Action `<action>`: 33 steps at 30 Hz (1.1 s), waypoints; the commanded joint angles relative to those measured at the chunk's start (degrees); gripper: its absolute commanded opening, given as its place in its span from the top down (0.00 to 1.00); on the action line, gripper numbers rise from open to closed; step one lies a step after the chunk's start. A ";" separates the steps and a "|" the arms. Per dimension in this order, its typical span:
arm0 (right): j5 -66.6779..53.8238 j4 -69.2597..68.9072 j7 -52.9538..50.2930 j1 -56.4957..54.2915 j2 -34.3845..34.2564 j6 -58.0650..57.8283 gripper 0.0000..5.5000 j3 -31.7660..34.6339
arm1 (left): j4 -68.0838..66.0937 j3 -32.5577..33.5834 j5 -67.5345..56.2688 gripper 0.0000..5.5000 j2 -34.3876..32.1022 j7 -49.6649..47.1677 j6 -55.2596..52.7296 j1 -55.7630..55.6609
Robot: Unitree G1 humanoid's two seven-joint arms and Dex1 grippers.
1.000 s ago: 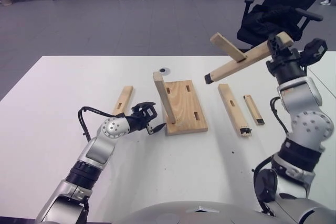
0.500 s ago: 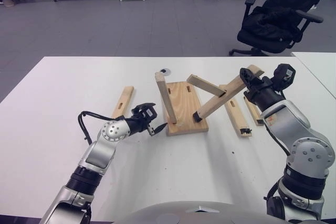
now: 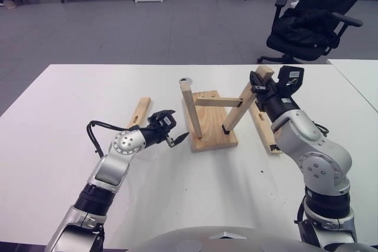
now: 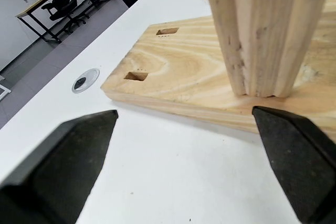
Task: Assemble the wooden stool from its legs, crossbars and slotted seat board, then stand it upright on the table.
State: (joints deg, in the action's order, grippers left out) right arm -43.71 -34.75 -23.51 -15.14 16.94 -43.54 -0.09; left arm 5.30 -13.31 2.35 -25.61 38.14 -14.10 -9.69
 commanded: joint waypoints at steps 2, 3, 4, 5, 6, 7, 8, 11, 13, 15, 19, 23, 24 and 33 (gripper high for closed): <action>4.64 1.08 2.88 4.49 1.36 -3.83 0.82 -2.06 | 1.25 1.03 -1.14 0.14 -0.48 0.53 -1.38 -0.89; 5.12 1.37 3.99 5.30 1.52 -3.61 0.82 -2.28 | 1.37 1.35 -1.34 0.14 -0.51 0.52 -1.56 -1.13; 5.39 1.74 5.01 6.38 1.45 -3.22 0.82 -1.86 | 1.75 1.66 -1.46 0.14 -0.73 0.49 -1.80 -1.26; 5.62 1.89 5.88 7.47 1.23 -2.80 0.82 -1.24 | 2.44 2.15 -1.61 0.14 -1.10 0.48 -2.17 -1.35; 5.74 1.98 6.42 8.32 0.85 -2.52 0.82 -0.64 | 3.34 2.91 -1.72 0.14 -1.56 0.26 -2.76 -1.46; 6.04 2.01 6.81 9.01 0.54 -2.20 0.82 -0.36 | 4.36 4.11 -1.93 0.14 -2.18 -0.12 -3.53 -1.89; 6.40 2.02 7.16 9.46 0.31 -1.95 0.82 -0.32 | 5.19 5.36 -2.05 0.14 -2.66 -0.67 -4.24 -2.51; 8.23 2.01 8.41 10.88 0.30 -1.82 0.82 -2.03 | 7.48 11.21 -3.81 0.14 -4.16 -2.33 -7.64 -6.91; 9.61 2.30 9.24 11.72 0.77 -2.62 0.82 -3.22 | 8.86 15.57 -5.79 0.14 -4.45 -4.01 -10.25 -11.51; 11.20 2.55 9.99 11.74 1.71 -3.09 0.81 -4.43 | 11.74 18.10 -9.30 0.14 -2.72 -5.72 -13.69 -16.04; 13.81 2.77 12.57 11.11 3.03 -3.14 0.80 -6.06 | 20.94 15.80 -16.37 0.14 2.28 -7.69 -22.03 -19.54; 14.83 3.10 14.63 11.04 3.33 -1.93 0.80 -5.37 | 22.46 12.36 -17.31 0.14 2.40 -7.70 -24.43 -17.24; 15.37 3.42 15.18 10.83 3.39 -1.45 0.80 -5.15 | 21.44 11.01 -16.66 0.14 2.04 -7.57 -24.22 -15.92; 19.12 5.12 19.95 9.68 6.19 -0.17 0.79 -6.02 | 14.64 6.94 -12.89 0.14 -0.45 -8.99 -20.24 -10.85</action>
State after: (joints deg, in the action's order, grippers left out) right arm -29.20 -33.49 -5.55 -9.33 19.24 -38.22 -2.97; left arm 24.96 -3.75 -12.95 -24.72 29.31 -30.77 -25.44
